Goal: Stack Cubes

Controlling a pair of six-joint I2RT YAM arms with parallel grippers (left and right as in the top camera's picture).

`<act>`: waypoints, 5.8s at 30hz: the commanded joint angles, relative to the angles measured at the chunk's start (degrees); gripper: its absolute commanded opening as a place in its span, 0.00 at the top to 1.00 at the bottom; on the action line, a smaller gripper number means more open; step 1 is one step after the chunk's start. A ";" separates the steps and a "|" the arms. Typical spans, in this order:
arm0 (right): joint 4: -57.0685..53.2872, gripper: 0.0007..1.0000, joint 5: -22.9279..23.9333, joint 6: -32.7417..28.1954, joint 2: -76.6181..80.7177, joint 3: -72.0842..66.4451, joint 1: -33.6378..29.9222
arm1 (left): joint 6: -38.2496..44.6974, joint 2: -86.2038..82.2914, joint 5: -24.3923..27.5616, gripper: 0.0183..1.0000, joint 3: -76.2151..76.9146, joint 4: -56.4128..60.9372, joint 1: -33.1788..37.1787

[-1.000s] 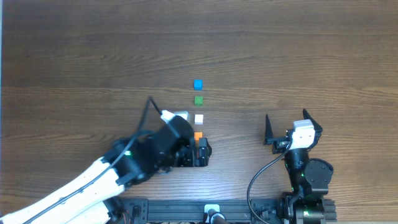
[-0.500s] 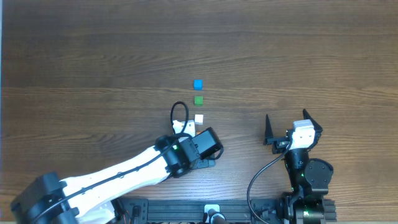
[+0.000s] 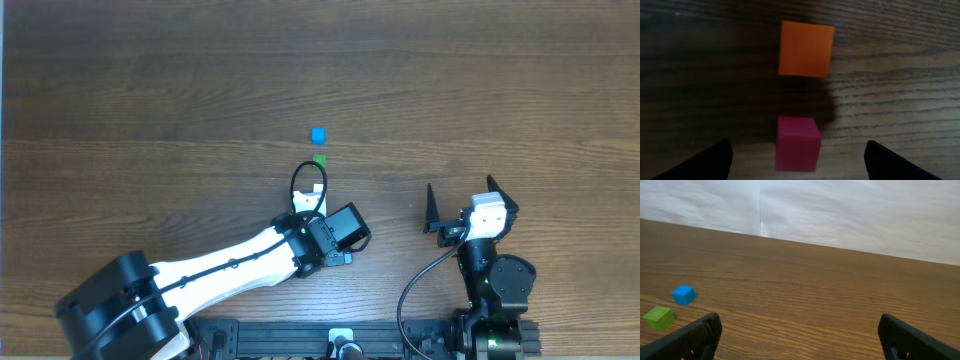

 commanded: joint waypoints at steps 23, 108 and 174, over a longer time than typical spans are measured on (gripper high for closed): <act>-0.07 0.01 0.22 -0.24 -0.26 -0.39 0.31 | 11.21 4.13 1.09 0.51 0.70 1.70 -0.15; -0.07 0.01 0.22 -0.24 -0.26 -0.39 0.31 | 15.69 18.12 -1.97 0.96 26.80 -13.75 14.23; -0.07 0.01 0.22 -0.24 -0.26 -0.39 0.31 | 15.72 21.18 -2.12 0.51 26.80 -12.26 15.02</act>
